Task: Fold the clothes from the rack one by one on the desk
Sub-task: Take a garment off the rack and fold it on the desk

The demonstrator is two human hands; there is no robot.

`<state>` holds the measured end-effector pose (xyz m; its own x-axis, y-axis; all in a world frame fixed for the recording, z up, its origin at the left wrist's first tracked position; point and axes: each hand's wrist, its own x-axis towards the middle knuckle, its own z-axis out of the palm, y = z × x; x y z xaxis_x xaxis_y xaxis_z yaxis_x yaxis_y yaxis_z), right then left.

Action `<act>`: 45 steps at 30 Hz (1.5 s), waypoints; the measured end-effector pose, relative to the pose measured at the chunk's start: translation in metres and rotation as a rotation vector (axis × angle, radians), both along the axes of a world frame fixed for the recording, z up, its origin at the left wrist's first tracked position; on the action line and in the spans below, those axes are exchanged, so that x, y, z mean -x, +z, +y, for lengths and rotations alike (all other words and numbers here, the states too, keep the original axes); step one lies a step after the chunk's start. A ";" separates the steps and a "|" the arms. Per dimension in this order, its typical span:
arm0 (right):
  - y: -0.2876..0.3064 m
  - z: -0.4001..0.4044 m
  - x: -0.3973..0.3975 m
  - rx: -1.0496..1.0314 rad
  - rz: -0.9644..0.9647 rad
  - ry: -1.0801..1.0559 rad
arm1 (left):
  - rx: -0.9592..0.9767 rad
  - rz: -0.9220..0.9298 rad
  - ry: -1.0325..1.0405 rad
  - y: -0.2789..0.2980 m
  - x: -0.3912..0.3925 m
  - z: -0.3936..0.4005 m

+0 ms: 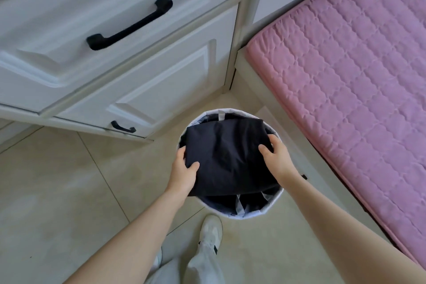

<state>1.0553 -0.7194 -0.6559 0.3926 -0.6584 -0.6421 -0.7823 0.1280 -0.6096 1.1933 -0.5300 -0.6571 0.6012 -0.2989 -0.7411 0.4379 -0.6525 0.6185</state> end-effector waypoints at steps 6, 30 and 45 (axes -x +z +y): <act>-0.057 0.013 0.020 -0.086 0.281 0.090 | -0.259 0.052 -0.207 -0.051 0.016 -0.012; -0.061 0.031 0.016 0.049 0.577 0.541 | -0.827 -0.537 -1.627 -0.066 0.009 -0.027; 0.179 0.124 0.073 0.148 0.150 -0.095 | 0.039 -0.209 -0.921 0.158 0.028 0.026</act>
